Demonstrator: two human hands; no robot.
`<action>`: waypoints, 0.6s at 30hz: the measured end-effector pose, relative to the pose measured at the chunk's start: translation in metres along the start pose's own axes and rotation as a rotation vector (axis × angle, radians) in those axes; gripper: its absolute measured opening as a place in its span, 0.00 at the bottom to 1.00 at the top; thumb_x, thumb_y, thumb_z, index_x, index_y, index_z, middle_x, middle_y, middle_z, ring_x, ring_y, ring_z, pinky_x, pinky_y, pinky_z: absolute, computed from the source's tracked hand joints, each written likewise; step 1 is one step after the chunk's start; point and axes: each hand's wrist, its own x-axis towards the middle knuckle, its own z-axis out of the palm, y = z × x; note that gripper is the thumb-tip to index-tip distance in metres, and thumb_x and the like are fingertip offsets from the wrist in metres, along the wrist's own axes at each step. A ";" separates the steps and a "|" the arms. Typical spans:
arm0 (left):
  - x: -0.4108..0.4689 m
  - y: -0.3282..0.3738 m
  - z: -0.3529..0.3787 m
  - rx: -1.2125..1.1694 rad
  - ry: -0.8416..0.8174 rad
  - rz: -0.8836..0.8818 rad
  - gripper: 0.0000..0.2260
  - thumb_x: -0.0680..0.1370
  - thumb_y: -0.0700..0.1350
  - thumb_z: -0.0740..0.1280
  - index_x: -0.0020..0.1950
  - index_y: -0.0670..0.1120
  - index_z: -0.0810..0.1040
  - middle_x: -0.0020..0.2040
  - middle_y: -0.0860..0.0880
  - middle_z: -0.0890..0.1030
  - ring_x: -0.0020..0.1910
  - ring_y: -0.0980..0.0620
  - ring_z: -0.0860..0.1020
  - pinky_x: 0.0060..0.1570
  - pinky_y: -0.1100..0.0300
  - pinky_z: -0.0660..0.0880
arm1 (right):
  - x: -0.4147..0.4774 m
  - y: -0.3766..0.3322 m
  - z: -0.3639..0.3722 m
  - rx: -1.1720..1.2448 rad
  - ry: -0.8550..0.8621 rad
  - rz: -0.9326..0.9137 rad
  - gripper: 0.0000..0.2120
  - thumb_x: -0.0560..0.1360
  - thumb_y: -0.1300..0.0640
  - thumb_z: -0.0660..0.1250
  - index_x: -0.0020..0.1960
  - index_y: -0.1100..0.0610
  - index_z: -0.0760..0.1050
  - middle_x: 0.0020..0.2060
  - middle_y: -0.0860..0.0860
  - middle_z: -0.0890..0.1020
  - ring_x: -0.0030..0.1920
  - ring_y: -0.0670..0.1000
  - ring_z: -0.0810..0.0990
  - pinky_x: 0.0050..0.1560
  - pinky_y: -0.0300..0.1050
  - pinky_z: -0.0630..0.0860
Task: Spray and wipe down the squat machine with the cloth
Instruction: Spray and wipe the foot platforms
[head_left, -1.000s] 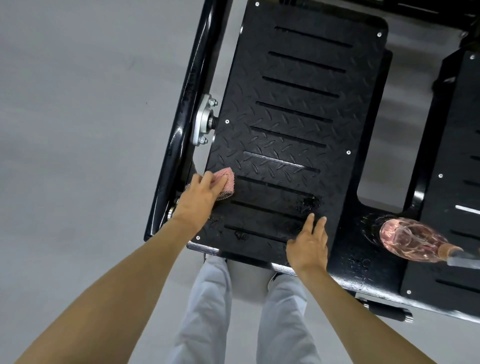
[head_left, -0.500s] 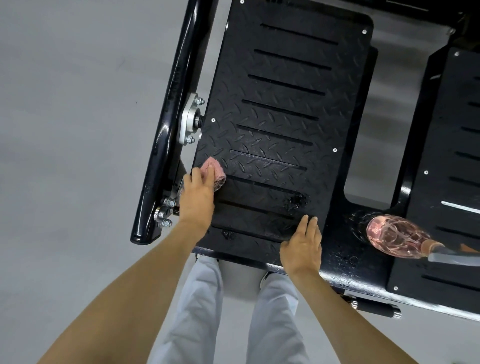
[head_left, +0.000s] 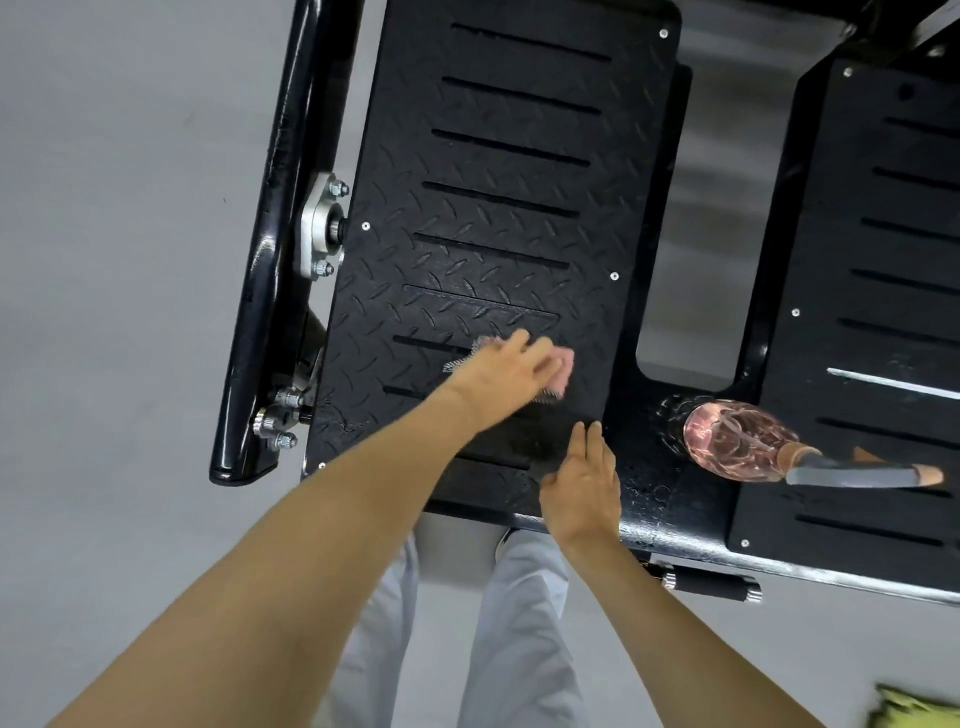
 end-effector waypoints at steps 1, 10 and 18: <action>0.003 -0.003 -0.002 -0.030 -0.003 -0.074 0.32 0.73 0.35 0.66 0.74 0.42 0.55 0.68 0.41 0.61 0.64 0.42 0.64 0.56 0.51 0.73 | 0.000 0.002 0.000 0.007 -0.001 -0.011 0.32 0.79 0.58 0.58 0.78 0.60 0.45 0.78 0.55 0.47 0.77 0.54 0.49 0.75 0.49 0.54; -0.011 0.051 0.016 -0.042 -0.114 0.182 0.35 0.76 0.36 0.63 0.78 0.45 0.48 0.69 0.43 0.58 0.64 0.42 0.63 0.57 0.52 0.73 | 0.001 0.020 -0.002 0.092 0.007 -0.013 0.21 0.79 0.61 0.57 0.71 0.63 0.66 0.76 0.54 0.53 0.74 0.53 0.56 0.68 0.50 0.67; 0.045 0.007 -0.018 0.055 0.007 0.012 0.38 0.71 0.32 0.67 0.76 0.44 0.51 0.68 0.41 0.60 0.64 0.42 0.65 0.58 0.50 0.74 | -0.001 0.035 -0.002 0.062 0.040 -0.039 0.25 0.79 0.61 0.57 0.75 0.61 0.58 0.76 0.55 0.53 0.73 0.54 0.58 0.69 0.46 0.66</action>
